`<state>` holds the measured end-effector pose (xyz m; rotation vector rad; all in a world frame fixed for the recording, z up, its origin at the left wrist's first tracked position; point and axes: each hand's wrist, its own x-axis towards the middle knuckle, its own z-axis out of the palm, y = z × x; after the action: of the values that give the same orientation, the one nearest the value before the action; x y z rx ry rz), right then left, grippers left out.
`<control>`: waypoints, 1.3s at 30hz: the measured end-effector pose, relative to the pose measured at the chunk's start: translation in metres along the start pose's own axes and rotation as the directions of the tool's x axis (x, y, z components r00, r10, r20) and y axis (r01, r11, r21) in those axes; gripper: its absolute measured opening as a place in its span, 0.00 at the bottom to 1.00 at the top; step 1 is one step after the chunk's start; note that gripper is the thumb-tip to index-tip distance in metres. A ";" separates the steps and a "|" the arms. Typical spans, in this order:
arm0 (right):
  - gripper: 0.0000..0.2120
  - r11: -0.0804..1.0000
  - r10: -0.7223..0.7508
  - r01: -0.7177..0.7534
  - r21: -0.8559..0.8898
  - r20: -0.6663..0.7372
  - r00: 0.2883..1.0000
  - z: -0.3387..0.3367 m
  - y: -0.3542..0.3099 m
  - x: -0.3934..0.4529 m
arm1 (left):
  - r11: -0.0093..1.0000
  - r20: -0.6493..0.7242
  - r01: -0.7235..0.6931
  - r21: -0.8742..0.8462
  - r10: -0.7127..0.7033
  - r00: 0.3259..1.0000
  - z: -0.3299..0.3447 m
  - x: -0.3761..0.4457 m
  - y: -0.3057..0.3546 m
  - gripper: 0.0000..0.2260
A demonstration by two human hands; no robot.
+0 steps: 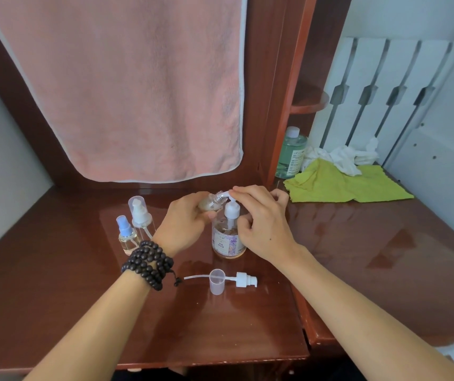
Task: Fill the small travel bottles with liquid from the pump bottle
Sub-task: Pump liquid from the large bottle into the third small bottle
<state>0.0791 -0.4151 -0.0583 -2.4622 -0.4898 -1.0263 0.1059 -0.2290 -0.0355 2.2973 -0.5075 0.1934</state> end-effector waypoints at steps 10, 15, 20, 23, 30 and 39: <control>0.24 1.000 -0.016 0.016 -0.009 -0.022 1.000 0.002 0.005 0.001 | 0.999 0.015 0.014 -0.035 -0.014 1.000 0.005 -0.002 -0.002 0.14; 0.27 1.000 -0.006 0.006 -0.021 0.009 1.000 0.001 0.003 0.000 | 0.999 -0.010 0.026 -0.037 -0.027 1.000 0.004 -0.003 -0.002 0.14; 0.28 1.000 -0.008 0.008 -0.027 0.012 1.000 -0.002 -0.002 0.001 | 0.997 -0.033 0.038 -0.062 -0.040 0.999 0.003 -0.005 -0.002 0.11; 0.28 1.000 -0.001 0.001 -0.030 0.021 1.000 -0.003 -0.002 0.001 | 0.992 -0.037 0.058 -0.111 -0.062 0.997 0.005 -0.006 -0.003 0.11; 0.28 0.999 0.004 -0.003 -0.032 0.030 1.000 -0.005 -0.002 0.000 | 0.972 -0.036 0.082 -0.220 -0.092 0.995 0.004 -0.010 -0.005 0.11; 0.30 1.000 0.010 -0.008 -0.026 0.089 0.996 -0.013 -0.003 0.001 | 0.881 -0.031 0.137 -0.453 -0.169 0.985 -0.010 -0.030 -0.007 0.12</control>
<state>0.0711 -0.4192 -0.0489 -2.5394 -0.4957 -0.9285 0.0816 -0.2086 -0.0418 1.8566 -0.2928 0.0674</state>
